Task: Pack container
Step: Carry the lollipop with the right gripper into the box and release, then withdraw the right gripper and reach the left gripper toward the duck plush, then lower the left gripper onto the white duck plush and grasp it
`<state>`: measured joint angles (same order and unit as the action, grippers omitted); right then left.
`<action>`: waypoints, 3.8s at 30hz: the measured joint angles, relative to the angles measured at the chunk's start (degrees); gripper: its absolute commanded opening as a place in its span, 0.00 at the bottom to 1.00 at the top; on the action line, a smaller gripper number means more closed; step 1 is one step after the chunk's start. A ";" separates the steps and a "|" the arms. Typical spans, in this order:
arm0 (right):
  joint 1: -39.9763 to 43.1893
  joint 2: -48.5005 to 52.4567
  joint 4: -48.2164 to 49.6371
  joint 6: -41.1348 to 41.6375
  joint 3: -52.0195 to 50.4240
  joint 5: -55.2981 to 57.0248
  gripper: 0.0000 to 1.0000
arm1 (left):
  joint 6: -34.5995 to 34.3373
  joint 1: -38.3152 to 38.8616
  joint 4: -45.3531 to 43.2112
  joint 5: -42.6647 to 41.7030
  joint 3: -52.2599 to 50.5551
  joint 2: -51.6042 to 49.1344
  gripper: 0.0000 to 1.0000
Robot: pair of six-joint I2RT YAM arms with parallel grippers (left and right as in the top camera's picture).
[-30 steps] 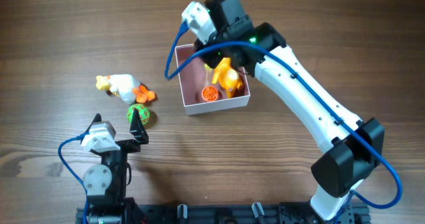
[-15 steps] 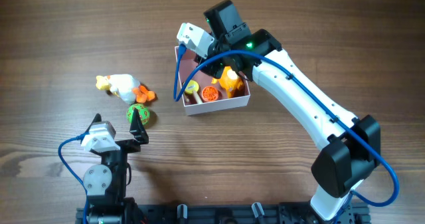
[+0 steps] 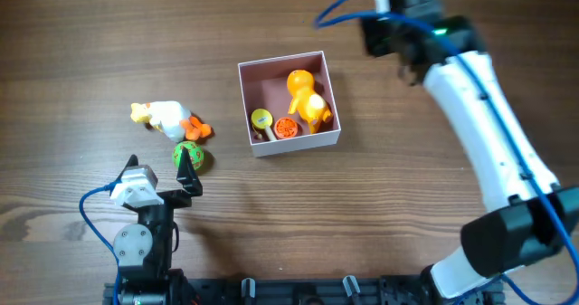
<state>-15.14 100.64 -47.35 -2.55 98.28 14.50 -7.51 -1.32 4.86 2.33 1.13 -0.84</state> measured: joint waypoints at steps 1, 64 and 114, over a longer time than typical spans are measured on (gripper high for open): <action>2.58 -0.24 -1.07 0.61 0.13 0.39 0.73 | -0.02 0.00 0.00 0.00 0.00 0.00 1.00; 19.85 -0.26 -2.84 2.10 0.13 -2.29 1.00 | -0.04 0.00 44.48 -7.30 91.52 -88.32 1.00; 19.85 -0.26 -2.84 2.10 0.13 -2.29 1.00 | -33.88 -9.53 70.73 -12.13 101.46 -116.30 0.97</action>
<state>4.71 100.38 -50.19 -0.45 98.41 12.21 -41.39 -10.85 75.59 -9.80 102.59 -117.14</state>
